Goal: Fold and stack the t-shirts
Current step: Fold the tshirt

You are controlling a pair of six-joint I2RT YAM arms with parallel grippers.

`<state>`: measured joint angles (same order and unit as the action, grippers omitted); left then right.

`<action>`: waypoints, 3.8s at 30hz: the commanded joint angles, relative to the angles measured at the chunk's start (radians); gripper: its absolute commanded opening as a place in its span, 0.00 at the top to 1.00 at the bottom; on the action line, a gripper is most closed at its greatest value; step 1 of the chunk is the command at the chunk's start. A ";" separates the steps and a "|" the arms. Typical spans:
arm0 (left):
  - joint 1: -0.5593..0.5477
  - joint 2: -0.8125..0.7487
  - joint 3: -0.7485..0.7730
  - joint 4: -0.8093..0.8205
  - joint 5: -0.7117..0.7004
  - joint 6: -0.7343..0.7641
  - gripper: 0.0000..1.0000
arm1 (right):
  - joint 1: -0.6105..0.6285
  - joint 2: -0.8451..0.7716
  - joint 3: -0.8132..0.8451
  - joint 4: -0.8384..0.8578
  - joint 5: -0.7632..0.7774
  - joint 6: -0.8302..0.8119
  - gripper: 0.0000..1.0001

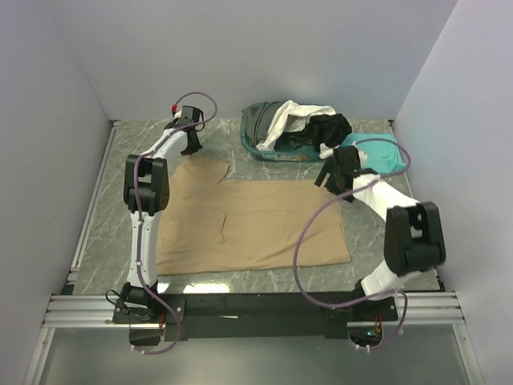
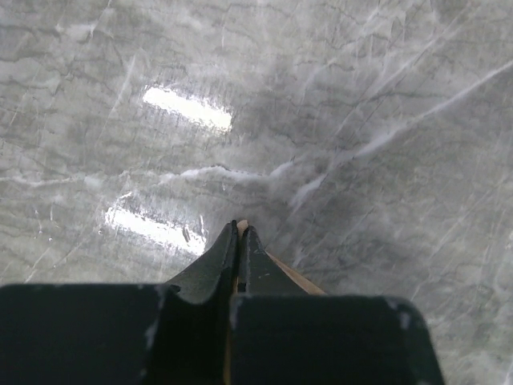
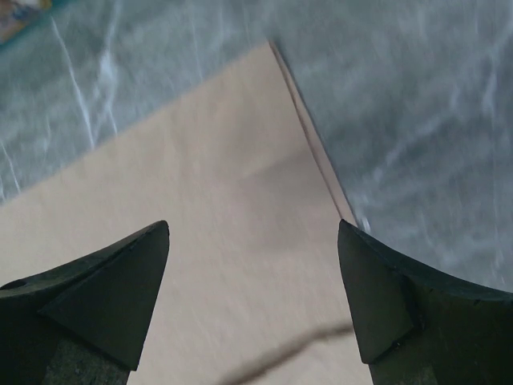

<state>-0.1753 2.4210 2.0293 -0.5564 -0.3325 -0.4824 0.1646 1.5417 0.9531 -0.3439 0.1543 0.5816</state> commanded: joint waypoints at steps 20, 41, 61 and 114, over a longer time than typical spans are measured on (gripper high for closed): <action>0.000 -0.036 -0.058 0.013 0.032 0.051 0.99 | -0.083 0.434 0.452 -0.104 0.039 -0.147 0.30; 0.000 -0.049 -0.087 0.030 0.030 0.045 0.99 | -0.100 0.489 0.490 -0.141 -0.042 -0.172 0.70; -0.003 -0.345 -0.351 0.073 0.032 -0.071 0.99 | -0.079 0.310 0.385 -0.069 -0.078 -0.213 1.00; -0.193 -1.436 -1.077 -0.359 -0.192 -0.642 0.99 | -0.046 -0.150 0.095 -0.201 0.042 -0.164 1.00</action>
<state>-0.3656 1.0317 0.9085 -0.8562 -0.5133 -1.1091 0.1139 1.4429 1.0649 -0.5255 0.1516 0.4282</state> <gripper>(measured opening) 0.023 0.010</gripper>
